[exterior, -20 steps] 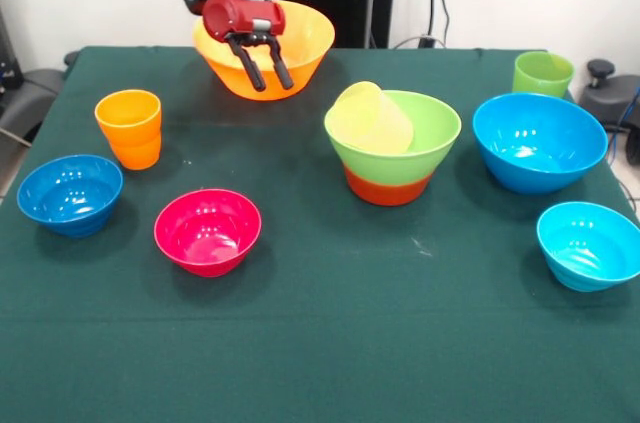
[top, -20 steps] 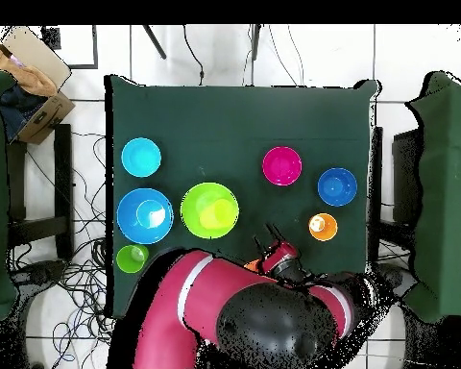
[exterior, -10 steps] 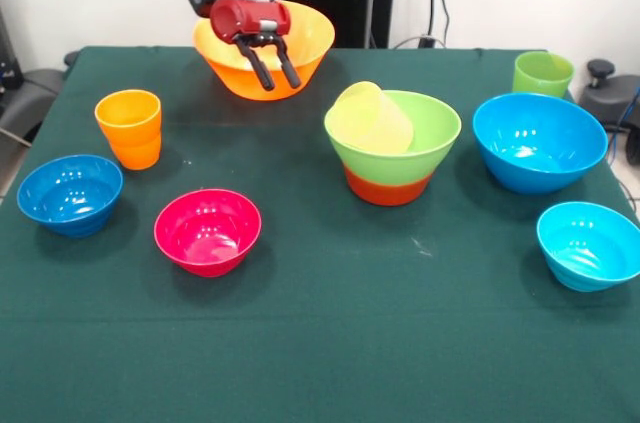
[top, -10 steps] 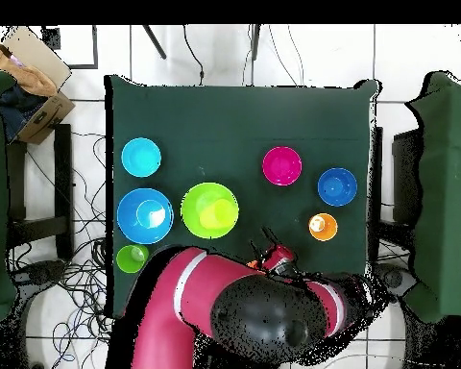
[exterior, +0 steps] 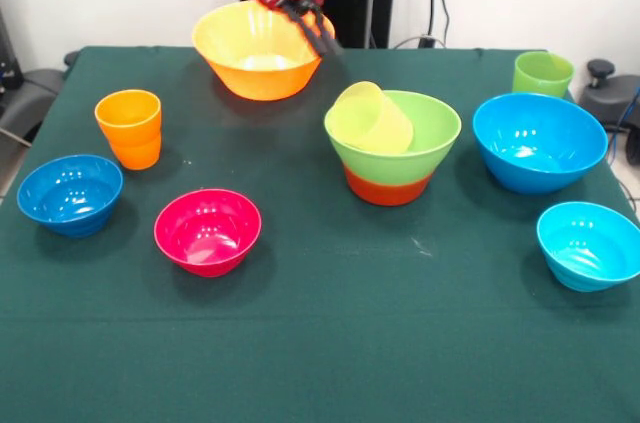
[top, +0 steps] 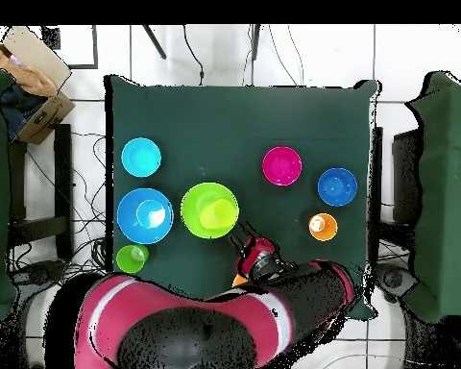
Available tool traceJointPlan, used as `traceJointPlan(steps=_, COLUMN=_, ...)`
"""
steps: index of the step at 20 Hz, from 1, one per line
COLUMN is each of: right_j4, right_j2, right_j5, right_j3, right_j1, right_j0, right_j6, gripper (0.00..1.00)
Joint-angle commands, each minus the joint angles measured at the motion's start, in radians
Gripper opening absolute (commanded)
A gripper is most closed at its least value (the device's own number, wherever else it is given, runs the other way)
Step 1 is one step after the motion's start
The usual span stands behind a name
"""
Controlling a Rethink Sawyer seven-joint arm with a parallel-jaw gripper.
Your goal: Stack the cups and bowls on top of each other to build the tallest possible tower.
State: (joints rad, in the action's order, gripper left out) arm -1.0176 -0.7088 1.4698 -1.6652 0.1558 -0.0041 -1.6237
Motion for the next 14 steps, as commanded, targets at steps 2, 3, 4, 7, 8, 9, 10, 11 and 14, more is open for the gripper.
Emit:
traceJointPlan(steps=2, right_j4=-0.107, right_j2=0.072, right_j5=-0.134, right_j3=0.068, right_j1=0.032, right_j0=0.024, right_j6=-0.185, gripper=1.00)
traceJointPlan(steps=3, right_j4=-0.103, right_j2=0.078, right_j5=-0.135, right_j3=0.069, right_j1=0.027, right_j0=0.020, right_j6=-0.175, gripper=1.00)
traceJointPlan(steps=4, right_j4=-0.100, right_j2=0.081, right_j5=-0.137, right_j3=0.068, right_j1=0.026, right_j0=0.020, right_j6=-0.166, gripper=1.00)
traceJointPlan(steps=7, right_j4=-0.083, right_j2=0.073, right_j5=-0.168, right_j3=0.064, right_j1=0.014, right_j0=0.043, right_j6=-0.097, gripper=1.00)
traceJointPlan(steps=8, right_j4=-0.077, right_j2=0.061, right_j5=-0.184, right_j3=0.062, right_j1=0.006, right_j0=0.063, right_j6=-0.051, gripper=1.00)
traceJointPlan(steps=9, right_j4=-0.071, right_j2=0.049, right_j5=-0.201, right_j3=0.060, right_j1=-0.001, right_j0=0.083, right_j6=-0.006, gripper=1.00)
traceJointPlan(steps=10, right_j4=-0.067, right_j2=0.024, right_j5=-0.235, right_j3=0.063, right_j1=-0.020, right_j0=0.114, right_j6=0.066, gripper=1.00)
traceJointPlan(steps=11, right_j4=-0.052, right_j2=-0.005, right_j5=-0.283, right_j3=0.066, right_j1=-0.042, right_j0=0.145, right_j6=0.139, gripper=1.00)
traceJointPlan(steps=14, right_j4=0.001, right_j2=-0.063, right_j5=-0.350, right_j3=0.067, right_j1=-0.083, right_j0=0.189, right_j6=0.348, gripper=1.00)
